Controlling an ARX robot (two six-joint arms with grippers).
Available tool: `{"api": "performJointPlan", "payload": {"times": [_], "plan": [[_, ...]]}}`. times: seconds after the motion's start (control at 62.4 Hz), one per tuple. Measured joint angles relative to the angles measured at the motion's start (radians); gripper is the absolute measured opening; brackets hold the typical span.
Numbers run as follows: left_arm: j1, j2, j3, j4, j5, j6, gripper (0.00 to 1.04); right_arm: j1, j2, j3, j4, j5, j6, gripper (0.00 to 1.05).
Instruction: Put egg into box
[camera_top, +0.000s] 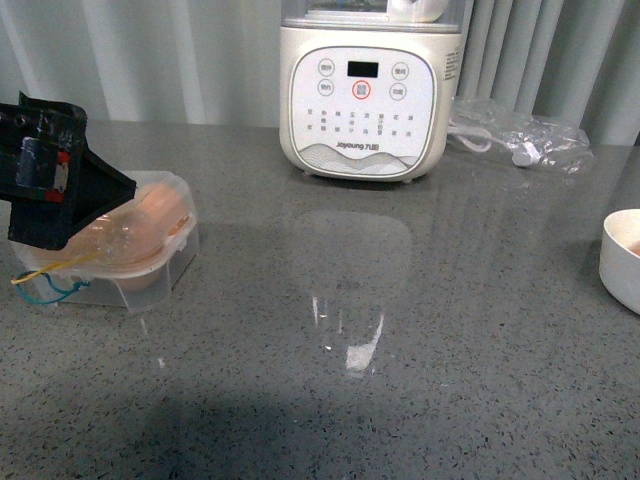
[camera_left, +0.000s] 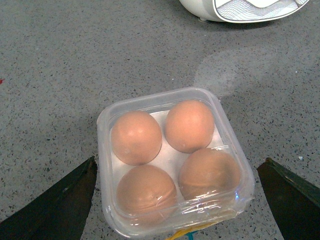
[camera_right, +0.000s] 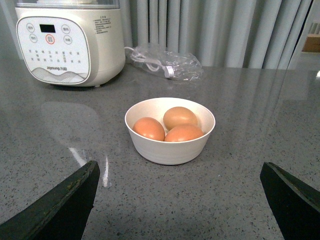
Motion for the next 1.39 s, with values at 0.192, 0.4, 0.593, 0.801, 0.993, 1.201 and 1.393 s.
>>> {"api": "performJointPlan", "payload": {"times": [0.192,0.4,0.593,0.801,0.993,1.201,1.393], "plan": [[0.042,-0.053,0.009,-0.024,0.040,-0.036,0.98,0.000,0.000,0.000,0.000,0.000,0.000,0.98],[0.128,-0.206,0.011,-0.069,0.042,-0.105,0.98,0.000,0.000,0.000,0.000,0.000,0.000,0.98],[0.219,-0.378,0.004,-0.212,0.056,-0.105,0.98,0.000,0.000,0.000,0.000,0.000,0.000,0.98],[0.409,-0.551,-0.057,-0.384,0.169,-0.047,0.98,0.000,0.000,0.000,0.000,0.000,0.000,0.98],[0.539,-0.646,-0.102,-0.409,0.253,-0.023,0.95,0.000,0.000,0.000,0.000,0.000,0.000,0.98],[0.417,-0.817,-0.379,-0.040,0.137,-0.119,0.52,0.000,0.000,0.000,0.000,0.000,0.000,0.98],[0.322,-0.896,-0.494,-0.021,0.047,-0.128,0.18,0.000,0.000,0.000,0.000,0.000,0.000,0.98]]}}
